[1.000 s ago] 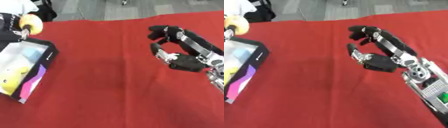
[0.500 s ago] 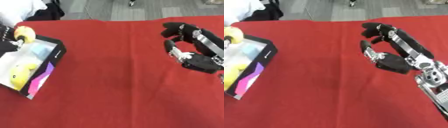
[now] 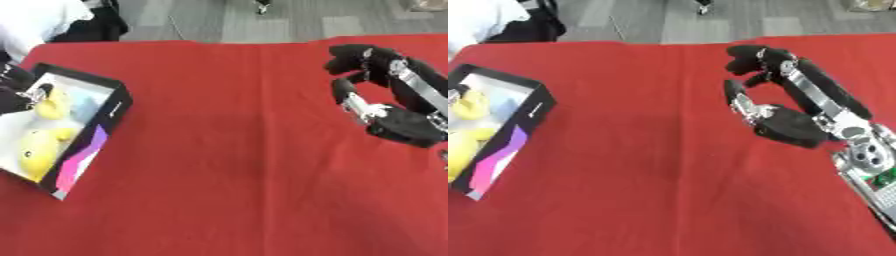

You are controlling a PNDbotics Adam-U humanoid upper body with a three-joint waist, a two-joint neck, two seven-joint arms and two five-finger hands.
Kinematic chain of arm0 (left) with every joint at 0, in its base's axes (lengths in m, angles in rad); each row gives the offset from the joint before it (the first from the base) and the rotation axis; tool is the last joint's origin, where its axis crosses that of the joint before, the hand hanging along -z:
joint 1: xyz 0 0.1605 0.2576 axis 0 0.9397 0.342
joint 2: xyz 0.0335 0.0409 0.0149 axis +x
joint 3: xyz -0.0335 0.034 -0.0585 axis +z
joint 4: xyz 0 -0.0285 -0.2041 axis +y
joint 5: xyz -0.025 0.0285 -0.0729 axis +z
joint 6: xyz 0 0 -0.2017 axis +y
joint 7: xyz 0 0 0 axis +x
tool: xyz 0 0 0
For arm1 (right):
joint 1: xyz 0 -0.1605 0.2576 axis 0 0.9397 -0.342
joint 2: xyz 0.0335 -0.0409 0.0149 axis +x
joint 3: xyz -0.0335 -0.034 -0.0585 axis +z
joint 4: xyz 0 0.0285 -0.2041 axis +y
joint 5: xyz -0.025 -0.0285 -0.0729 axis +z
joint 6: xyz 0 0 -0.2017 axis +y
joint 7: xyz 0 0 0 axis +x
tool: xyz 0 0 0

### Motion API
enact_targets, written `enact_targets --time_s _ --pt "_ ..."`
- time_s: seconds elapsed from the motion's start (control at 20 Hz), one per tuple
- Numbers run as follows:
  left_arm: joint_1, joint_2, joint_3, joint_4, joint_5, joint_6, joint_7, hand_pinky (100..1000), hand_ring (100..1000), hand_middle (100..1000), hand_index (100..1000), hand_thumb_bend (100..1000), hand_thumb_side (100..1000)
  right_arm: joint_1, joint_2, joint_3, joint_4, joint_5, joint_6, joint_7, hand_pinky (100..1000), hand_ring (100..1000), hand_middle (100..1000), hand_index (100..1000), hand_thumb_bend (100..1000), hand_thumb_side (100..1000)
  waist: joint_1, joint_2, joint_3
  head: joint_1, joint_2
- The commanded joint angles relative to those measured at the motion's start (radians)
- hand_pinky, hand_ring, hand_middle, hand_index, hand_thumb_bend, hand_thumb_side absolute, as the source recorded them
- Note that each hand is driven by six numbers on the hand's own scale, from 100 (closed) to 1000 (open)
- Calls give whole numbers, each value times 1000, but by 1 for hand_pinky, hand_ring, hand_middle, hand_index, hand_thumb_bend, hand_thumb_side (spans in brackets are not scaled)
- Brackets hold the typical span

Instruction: Pick up the objects with one hand, pass them to the other hand, and then place them into the box on the other side of the table.

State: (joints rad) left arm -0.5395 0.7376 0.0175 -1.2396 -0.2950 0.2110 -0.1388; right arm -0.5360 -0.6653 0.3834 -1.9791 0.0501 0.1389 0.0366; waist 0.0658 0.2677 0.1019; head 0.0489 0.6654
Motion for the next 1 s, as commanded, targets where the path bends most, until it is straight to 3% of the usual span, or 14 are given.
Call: enact_targets --time_s 0.05,0.15,0.2,0.3,0.4,0.5,0.55,0.6,0.65,0.85,0.9,0.95,1.0 --pt "-9 32 23 6 -44 -19 -11 792 762 674 758 517 694 -9 -19 -15 -21 1 -2 -4 745 809 740 895 120 635 -13 -2 0 -3 -7" --pt "-9 31 25 9 -51 -24 -14 792 762 674 758 517 694 -9 -19 -15 -21 1 -2 -4 745 809 740 895 120 635 -13 -2 0 -3 -7" --pt "-9 31 30 12 -55 -22 -11 807 777 764 787 425 800 -8 -20 -16 -21 1 -3 -5 746 810 740 897 107 638 -13 -3 0 -7 -6" --pt "-7 30 41 12 -63 -11 11 801 772 778 785 449 776 -6 -22 -18 -21 -1 -7 -7 746 810 739 897 100 642 -12 -3 -2 -12 -6" --pt "-6 27 46 8 -64 -2 37 793 764 773 777 397 728 -5 -24 -21 -21 -6 -9 -10 746 810 738 898 100 654 -11 -3 -2 -18 -6" --pt "-8 21 61 -12 -54 5 66 791 756 762 764 325 648 -4 -26 -27 -21 -13 -11 -20 748 811 742 901 100 712 -11 -4 -2 -48 1" --pt "-10 15 73 -29 -44 3 79 789 751 760 761 306 736 -3 -28 -32 -21 -20 -12 -28 749 813 745 901 100 828 -12 -5 -2 -77 8" --pt "-12 6 88 -48 -33 -5 93 787 748 755 761 280 612 -2 -31 -39 -21 -28 -14 -38 750 813 744 901 100 724 -13 -6 -1 -111 16" --pt "-12 -4 106 -69 -20 -15 107 784 744 752 760 272 610 1 -35 -47 -21 -38 -17 -48 750 813 744 900 100 710 -14 -8 -1 -144 22" --pt "0 -73 183 -158 35 -52 163 766 725 735 761 297 724 17 -53 -92 -21 -90 -47 -95 743 812 739 904 100 578 -21 -16 -6 -281 37" --pt "7 -94 204 -180 48 -60 176 762 722 732 763 306 739 24 -56 -102 -21 -103 -59 -108 740 810 733 903 100 579 -21 -19 -9 -293 35" --pt "15 -116 220 -202 62 -69 190 757 718 728 769 320 760 34 -59 -112 -21 -117 -72 -121 734 807 720 897 100 452 -21 -22 -13 -294 35" --pt "24 -139 230 -225 76 -80 204 754 716 729 775 325 759 47 -61 -123 -21 -131 -85 -134 733 808 714 894 100 435 -20 -25 -18 -293 35"
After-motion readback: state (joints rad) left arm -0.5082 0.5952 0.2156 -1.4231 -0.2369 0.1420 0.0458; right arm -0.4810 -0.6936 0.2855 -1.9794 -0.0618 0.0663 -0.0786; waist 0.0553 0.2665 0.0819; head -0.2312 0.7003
